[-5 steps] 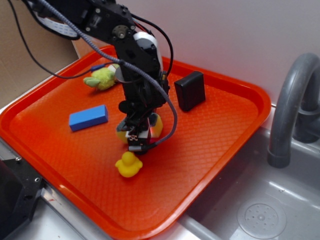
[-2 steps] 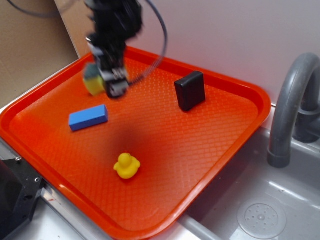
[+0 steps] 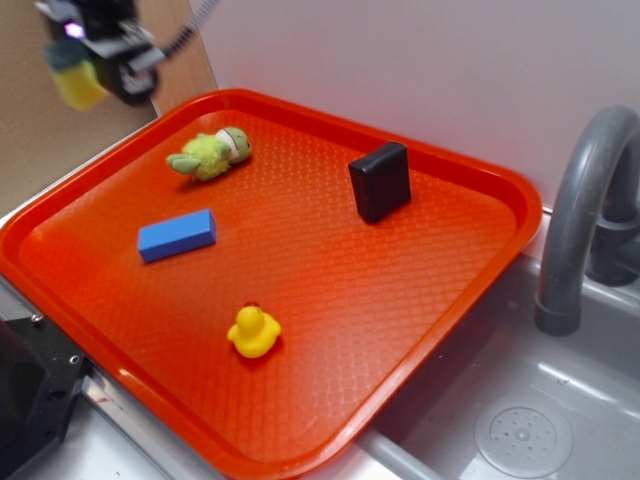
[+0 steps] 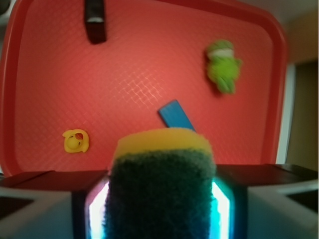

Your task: Grab the green sponge.

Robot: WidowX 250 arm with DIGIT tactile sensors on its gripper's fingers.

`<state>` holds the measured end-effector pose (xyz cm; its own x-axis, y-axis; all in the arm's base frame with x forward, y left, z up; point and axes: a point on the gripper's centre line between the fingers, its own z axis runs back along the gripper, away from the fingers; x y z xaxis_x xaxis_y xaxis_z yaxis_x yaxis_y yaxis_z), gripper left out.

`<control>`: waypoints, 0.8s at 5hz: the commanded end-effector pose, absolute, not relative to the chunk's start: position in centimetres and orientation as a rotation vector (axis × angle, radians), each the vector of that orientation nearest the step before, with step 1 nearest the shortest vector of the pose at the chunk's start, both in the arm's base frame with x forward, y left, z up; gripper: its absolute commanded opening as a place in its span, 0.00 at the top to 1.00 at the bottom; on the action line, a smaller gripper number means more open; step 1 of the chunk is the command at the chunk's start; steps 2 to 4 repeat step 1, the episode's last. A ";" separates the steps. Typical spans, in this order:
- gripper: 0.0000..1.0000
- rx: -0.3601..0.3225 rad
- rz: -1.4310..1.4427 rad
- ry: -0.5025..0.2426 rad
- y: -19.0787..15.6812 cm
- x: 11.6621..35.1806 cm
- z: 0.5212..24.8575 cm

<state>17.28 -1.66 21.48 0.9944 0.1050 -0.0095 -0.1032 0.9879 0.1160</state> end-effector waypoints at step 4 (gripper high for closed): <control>1.00 0.151 0.216 -0.073 -2.9 18.2 22.0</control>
